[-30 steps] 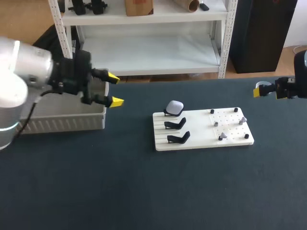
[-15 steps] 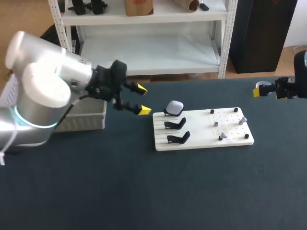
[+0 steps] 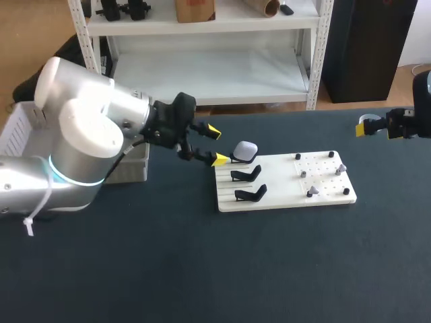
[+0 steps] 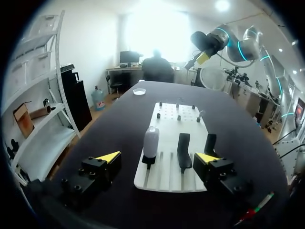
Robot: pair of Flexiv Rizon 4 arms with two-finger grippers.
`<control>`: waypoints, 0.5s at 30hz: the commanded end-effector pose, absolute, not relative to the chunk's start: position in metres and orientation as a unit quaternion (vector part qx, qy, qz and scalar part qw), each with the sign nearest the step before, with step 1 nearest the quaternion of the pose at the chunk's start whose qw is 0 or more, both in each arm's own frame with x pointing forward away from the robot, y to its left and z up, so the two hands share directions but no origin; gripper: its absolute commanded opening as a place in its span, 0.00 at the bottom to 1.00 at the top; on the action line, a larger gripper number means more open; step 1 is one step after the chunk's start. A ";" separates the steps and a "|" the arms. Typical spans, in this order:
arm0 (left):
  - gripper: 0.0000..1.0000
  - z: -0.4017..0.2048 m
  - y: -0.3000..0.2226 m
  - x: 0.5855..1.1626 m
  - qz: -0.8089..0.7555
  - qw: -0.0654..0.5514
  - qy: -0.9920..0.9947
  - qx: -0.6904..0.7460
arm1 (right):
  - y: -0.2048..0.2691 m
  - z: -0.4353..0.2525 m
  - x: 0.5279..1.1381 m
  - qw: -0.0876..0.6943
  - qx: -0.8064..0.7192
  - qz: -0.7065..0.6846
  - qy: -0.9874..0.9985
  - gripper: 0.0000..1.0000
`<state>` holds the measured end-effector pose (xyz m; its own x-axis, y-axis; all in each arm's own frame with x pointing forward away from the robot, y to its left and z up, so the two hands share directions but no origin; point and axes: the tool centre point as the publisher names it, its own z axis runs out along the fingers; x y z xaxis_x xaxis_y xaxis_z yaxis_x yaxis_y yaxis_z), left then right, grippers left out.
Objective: Pick up each earbud case from the left stands, insert the matching earbuds, close the lid, and place the case in the box.
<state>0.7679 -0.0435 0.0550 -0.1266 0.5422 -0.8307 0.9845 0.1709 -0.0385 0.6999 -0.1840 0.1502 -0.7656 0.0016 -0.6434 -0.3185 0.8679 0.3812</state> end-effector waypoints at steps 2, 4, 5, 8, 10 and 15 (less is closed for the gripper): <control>1.00 0.053 -0.045 0.773 -0.316 0.355 0.684 0.553 | -0.185 0.150 0.700 0.331 -0.088 0.243 0.908 1.00; 1.00 0.052 -0.051 0.775 -0.317 0.357 0.681 0.555 | -0.185 0.150 0.700 0.331 -0.088 0.243 0.908 1.00; 1.00 0.052 -0.054 0.777 -0.315 0.357 0.682 0.555 | -0.185 0.150 0.700 0.331 -0.088 0.243 0.908 1.00; 1.00 0.049 -0.062 0.782 -0.314 0.351 0.678 0.565 | -0.185 0.150 0.700 0.331 -0.088 0.243 0.908 1.00; 1.00 0.047 -0.066 0.784 -0.313 0.349 0.677 0.568 | -0.185 0.150 0.700 0.331 -0.088 0.243 0.908 1.00; 1.00 0.041 -0.074 0.791 -0.319 0.344 0.675 0.570 | -0.185 0.150 0.700 0.331 -0.088 0.243 0.908 1.00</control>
<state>0.7769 -0.0669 0.0468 -0.1110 0.5452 -0.8310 0.9865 0.1616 -0.0258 0.6999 -0.1840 0.1502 -0.7656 0.0016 -0.6433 -0.3185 0.8679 0.3812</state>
